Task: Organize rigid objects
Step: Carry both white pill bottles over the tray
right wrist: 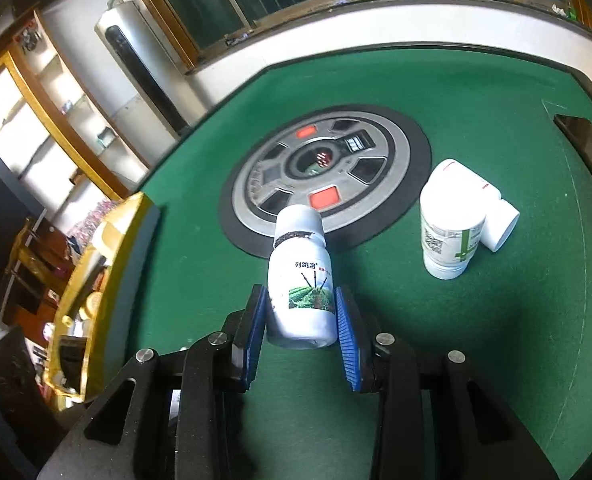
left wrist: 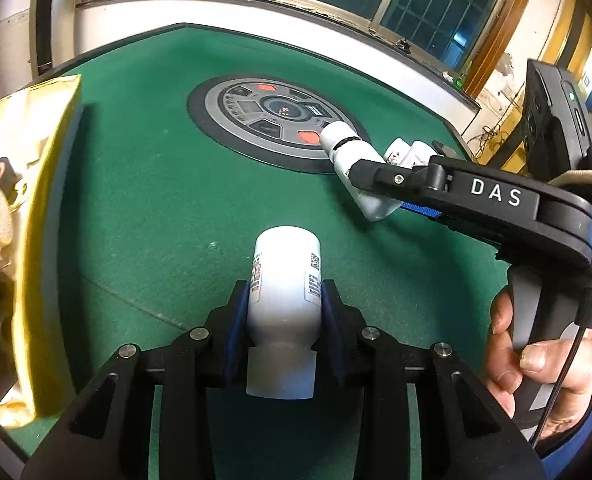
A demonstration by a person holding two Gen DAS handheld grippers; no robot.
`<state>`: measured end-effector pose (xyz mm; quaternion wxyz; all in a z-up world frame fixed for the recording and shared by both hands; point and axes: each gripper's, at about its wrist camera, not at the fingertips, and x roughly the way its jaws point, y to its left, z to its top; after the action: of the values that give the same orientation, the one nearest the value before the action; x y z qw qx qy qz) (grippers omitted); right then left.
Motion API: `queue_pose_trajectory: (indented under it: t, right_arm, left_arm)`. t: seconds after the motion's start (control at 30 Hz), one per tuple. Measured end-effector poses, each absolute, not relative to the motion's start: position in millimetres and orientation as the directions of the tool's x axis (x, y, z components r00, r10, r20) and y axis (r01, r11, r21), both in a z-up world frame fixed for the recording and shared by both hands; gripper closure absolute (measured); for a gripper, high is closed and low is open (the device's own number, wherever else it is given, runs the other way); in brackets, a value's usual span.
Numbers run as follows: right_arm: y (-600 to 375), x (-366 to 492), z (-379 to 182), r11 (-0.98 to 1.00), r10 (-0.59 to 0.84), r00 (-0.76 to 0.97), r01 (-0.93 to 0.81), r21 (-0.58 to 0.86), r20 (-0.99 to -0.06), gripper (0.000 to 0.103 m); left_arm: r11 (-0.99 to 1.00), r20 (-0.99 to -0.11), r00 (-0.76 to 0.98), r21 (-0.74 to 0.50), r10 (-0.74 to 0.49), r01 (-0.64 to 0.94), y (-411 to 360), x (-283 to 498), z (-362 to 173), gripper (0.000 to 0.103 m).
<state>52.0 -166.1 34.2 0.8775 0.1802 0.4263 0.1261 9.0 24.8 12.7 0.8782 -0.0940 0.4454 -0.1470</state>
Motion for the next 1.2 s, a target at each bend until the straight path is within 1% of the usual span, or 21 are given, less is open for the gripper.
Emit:
queue_pose_trajectory:
  t: [0.23, 0.43, 0.73, 0.9, 1.03, 1.2]
  right_arm:
    - [-155, 46, 42, 0.883, 0.412, 0.62, -0.09, 0.462, -0.667, 0.073]
    - [-130, 36, 51, 0.865, 0.463, 0.609, -0.154, 0.477, -0.644, 0.073]
    - [-71, 22, 63, 0.836, 0.538, 0.576, -0.27, 0.477, -0.616, 0.073]
    - [-45, 27, 63, 0.816, 0.574, 0.535, -0.308, 0.489, -0.62, 0.073]
    - [-19, 34, 63, 0.812, 0.583, 0.512, -0.342, 0.473, -0.631, 0.072]
    - [17, 46, 66, 0.815, 0.579, 0.496, -0.389, 0.43, -0.647, 0.072]
  left_arm:
    - [0.935, -0.704, 0.621, -0.318, -0.345, 0.159, 45, -11, 41, 0.071]
    - [0.929, -0.653, 0.678, -0.345, -0.339, 0.132, 79, -27, 65, 0.071]
    - [0.925, -0.59, 0.764, -0.379, -0.259, 0.021, 156, -46, 85, 0.07]
    - [0.924, -0.6, 0.78, -0.374, -0.179, -0.076, 194, -45, 76, 0.07]
    - [0.907, -0.615, 0.774, -0.397, -0.15, -0.139, 220, -42, 59, 0.07]
    - [0.897, -0.639, 0.758, -0.403, -0.134, -0.182, 238, -33, 43, 0.071]
